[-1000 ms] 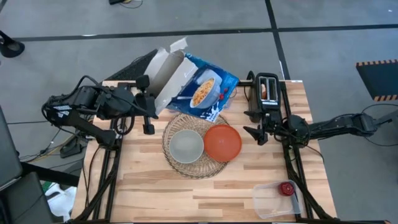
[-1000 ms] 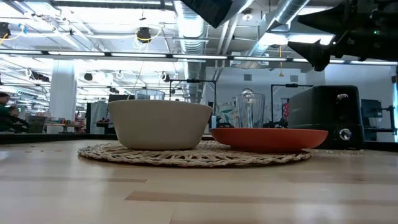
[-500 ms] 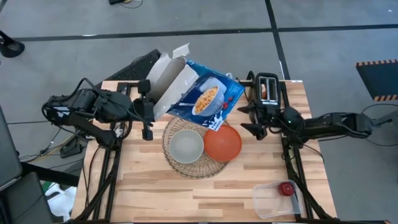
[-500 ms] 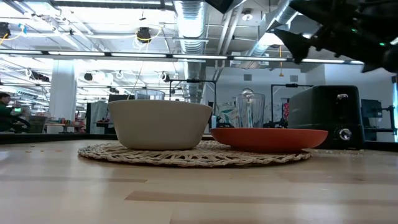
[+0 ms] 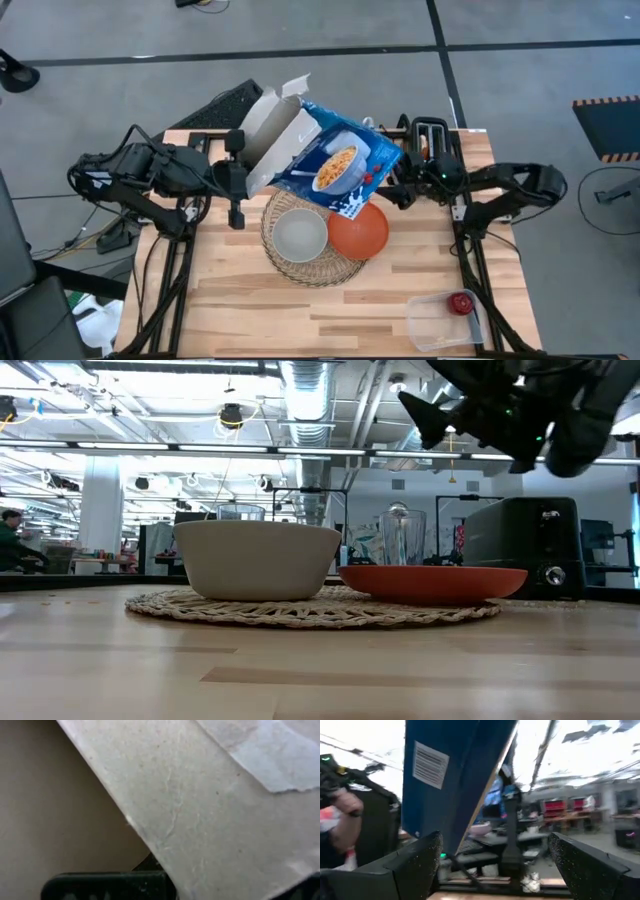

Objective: Arrange a breakfast setting
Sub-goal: Pour the cereal from the cereal box into the white bowl

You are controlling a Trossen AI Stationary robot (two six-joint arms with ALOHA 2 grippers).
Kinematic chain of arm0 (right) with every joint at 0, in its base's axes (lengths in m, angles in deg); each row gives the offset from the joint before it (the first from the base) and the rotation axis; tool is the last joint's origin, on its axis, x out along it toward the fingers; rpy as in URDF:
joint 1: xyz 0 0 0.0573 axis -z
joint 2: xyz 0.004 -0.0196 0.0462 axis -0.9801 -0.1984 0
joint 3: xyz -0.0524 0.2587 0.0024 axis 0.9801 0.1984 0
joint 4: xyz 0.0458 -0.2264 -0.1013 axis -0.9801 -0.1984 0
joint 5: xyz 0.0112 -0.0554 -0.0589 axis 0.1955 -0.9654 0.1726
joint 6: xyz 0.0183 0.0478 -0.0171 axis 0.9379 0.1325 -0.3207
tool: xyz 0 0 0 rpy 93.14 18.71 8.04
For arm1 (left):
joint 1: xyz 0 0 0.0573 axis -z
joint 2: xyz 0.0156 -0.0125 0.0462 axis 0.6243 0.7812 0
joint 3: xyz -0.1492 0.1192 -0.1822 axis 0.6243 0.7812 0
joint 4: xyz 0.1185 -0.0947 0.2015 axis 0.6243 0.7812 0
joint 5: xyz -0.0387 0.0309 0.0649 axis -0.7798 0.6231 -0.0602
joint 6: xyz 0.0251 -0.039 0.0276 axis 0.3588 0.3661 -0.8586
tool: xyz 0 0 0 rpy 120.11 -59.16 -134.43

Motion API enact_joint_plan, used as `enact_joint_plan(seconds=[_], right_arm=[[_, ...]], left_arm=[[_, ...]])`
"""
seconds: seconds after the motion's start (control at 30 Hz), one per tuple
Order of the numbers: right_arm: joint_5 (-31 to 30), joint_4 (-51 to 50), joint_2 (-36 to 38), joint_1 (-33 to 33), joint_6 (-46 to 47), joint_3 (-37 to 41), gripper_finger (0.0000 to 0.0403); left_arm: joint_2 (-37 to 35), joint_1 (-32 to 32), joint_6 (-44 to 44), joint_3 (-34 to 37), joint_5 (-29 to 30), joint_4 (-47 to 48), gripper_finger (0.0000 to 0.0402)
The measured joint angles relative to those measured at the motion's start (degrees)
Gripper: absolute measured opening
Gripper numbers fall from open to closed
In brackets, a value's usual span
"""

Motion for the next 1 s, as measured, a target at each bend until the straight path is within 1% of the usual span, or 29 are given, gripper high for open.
enact_joint_plan(seconds=[0.23,0.4,0.6,0.77,0.87,1.0], right_arm=[[7.1,-0.1,-5.3,-1.0,-0.1,-7.2,0.0393],[9.4,0.1,-5.2,-1.0,-0.2,-9.7,0.0393],[9.9,0.1,-4.6,-1.6,0.7,-10.2,0.0393],[10.9,0.1,-4.2,-2.8,3.1,-10.2,0.0393],[10.0,0.1,-4.2,-2.8,5.7,-10.2,0.0393],[6.5,0.1,-4.2,-2.2,9.4,-10.2,0.0393]], left_arm=[[0.0,0.0,0.0,0.0,0.1,0.0,0.0000],[0.0,0.0,0.4,0.0,0.2,0.1,0.0000],[0.0,0.0,0.4,0.0,1.0,0.6,0.0000],[0.0,0.0,1.3,0.2,6.7,0.9,0.0000],[0.0,0.0,2.1,0.3,9.3,1.9,0.0000],[0.0,0.0,3.0,0.3,10.7,2.8,0.0000]])
